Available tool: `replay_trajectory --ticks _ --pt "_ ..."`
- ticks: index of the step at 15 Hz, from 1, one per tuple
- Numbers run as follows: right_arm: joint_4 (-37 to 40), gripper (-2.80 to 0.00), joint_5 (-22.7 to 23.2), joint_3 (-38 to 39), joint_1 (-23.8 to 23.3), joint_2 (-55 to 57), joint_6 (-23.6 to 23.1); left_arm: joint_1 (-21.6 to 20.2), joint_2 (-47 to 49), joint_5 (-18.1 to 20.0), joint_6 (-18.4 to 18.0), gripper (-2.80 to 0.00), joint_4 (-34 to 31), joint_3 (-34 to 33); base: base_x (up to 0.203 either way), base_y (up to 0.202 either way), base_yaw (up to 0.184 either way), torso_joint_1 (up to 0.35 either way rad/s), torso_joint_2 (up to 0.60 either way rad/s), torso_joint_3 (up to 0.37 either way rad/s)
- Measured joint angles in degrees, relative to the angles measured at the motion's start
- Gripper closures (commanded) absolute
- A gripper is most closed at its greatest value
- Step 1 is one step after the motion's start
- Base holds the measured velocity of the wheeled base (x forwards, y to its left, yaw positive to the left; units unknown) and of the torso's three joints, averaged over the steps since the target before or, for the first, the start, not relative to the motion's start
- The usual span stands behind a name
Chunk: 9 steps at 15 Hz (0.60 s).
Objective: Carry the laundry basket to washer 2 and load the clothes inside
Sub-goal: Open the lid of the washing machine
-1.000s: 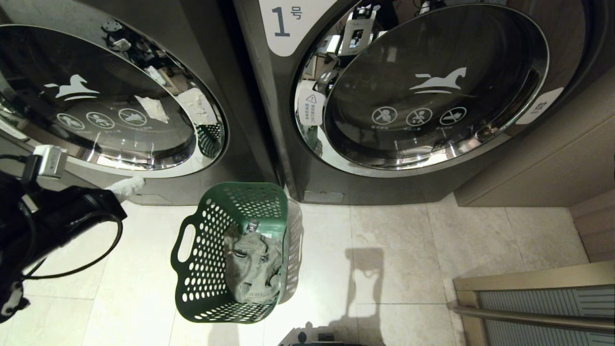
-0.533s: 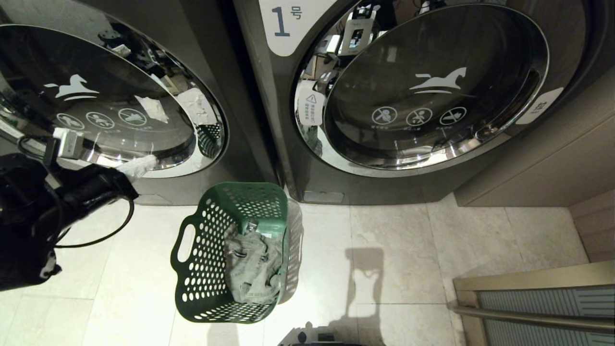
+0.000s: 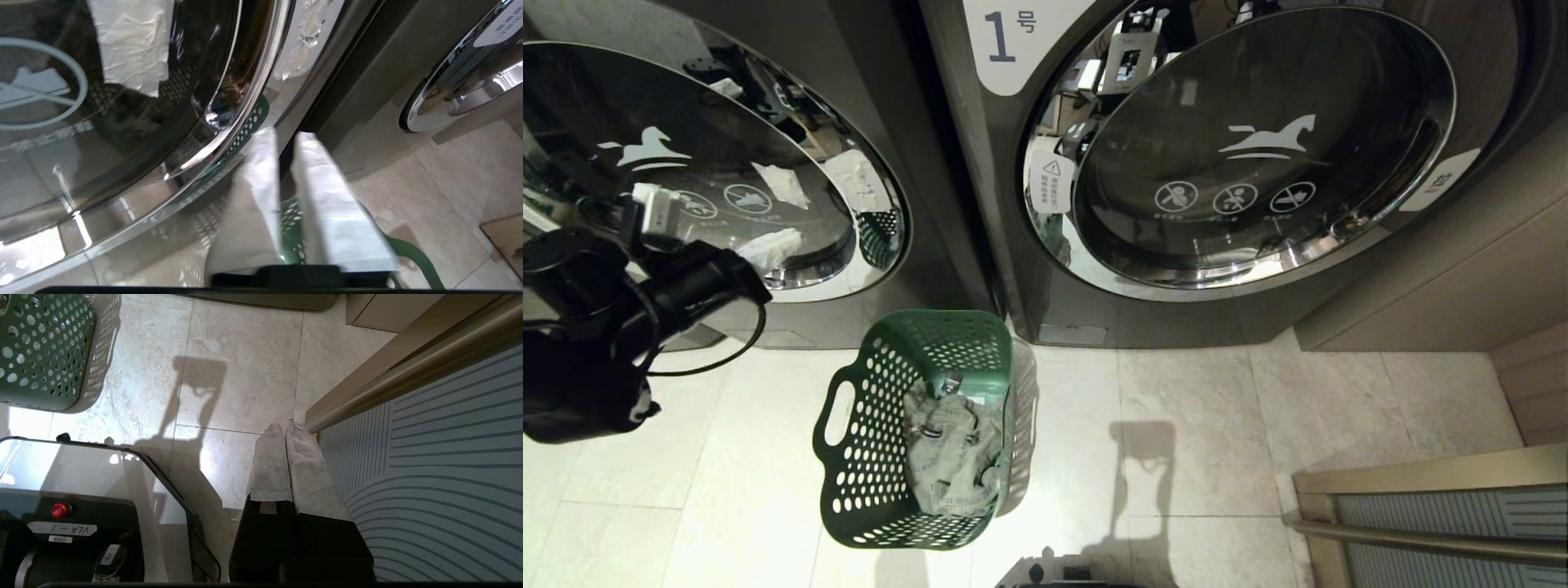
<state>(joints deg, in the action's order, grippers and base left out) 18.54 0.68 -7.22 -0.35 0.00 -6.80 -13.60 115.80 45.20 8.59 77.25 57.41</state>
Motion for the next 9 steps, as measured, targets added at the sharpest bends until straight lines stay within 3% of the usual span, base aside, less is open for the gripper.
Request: replay_trajectory --ticks 4,9 --pt "0.0 0.0 0.0 0.0 0.0 0.0 0.02 2.76 0.73 0.0 1.9 -2.8 0.2 3.7 0.0 0.0 0.0 0.001 0.0 -0.007" --pt "-0.02 0.0 0.0 0.0 0.0 0.0 0.0 4.61 3.16 -0.3 0.8 -2.8 0.2 8.35 0.0 0.0 0.0 0.001 0.0 -0.006"
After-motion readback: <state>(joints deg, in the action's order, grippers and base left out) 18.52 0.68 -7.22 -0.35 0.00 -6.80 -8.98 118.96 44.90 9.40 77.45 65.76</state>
